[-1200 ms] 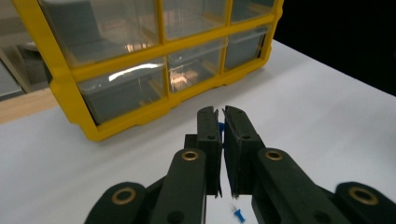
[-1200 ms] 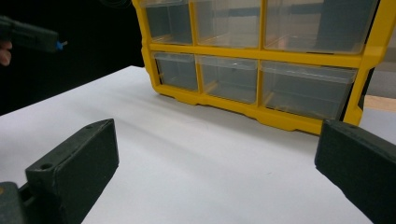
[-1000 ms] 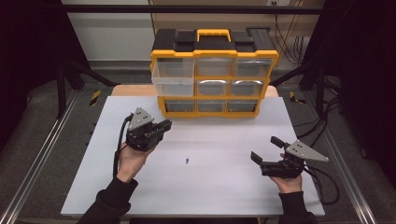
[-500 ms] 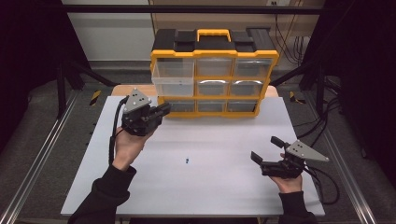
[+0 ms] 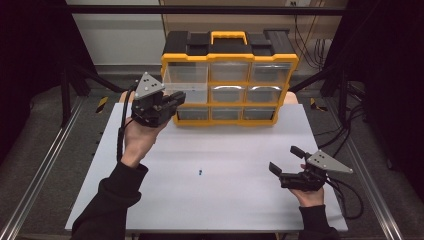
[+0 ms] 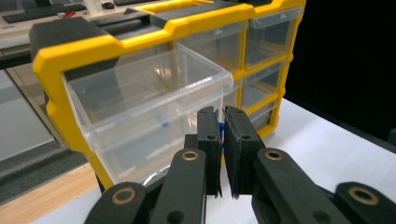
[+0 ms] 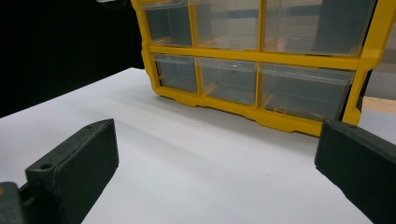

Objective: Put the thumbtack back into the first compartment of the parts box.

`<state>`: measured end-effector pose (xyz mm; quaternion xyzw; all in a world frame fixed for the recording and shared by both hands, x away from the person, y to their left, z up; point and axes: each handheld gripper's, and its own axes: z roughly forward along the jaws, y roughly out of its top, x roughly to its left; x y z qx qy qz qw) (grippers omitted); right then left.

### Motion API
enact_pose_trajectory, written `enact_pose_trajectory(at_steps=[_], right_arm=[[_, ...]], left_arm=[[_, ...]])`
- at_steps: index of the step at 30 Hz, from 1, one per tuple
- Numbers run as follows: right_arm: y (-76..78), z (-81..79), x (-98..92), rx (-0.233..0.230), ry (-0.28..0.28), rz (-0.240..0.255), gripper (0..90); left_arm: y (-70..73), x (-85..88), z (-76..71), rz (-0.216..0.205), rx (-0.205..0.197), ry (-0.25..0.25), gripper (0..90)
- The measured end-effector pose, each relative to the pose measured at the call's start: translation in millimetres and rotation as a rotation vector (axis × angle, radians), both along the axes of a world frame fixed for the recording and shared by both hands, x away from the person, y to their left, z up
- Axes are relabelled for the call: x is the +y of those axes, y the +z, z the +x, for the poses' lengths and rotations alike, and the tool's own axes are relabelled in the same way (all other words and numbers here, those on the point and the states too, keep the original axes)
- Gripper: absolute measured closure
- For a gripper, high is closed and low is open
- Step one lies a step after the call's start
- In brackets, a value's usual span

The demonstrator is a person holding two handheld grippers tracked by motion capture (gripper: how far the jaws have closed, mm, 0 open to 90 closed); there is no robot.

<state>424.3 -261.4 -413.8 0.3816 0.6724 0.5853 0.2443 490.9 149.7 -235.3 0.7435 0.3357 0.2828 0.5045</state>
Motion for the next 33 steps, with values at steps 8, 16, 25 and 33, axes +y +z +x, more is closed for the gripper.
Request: enact_pose_trajectory(at_steps=[8,16,25,33], right_arm=[[-0.4,0.4,0.1,-0.004,0.003,-0.002,0.6],[-0.8,0.5,0.6,0.000,0.002,-0.003,0.6],[-0.7,0.4,0.6,0.001,0.002,-0.004,0.6],[-0.4,0.5,-0.3,0.000,0.001,-0.005,0.6]], left_arm=[[12.0,-2.3,14.0,0.007,-0.014,0.027,84.6],[18.1,1.9,32.5,0.023,-0.024,0.052,84.5],[16.6,5.8,48.5,0.011,-0.028,0.075,84.4],[8.8,9.8,63.7,0.013,-0.003,0.102,84.3]])
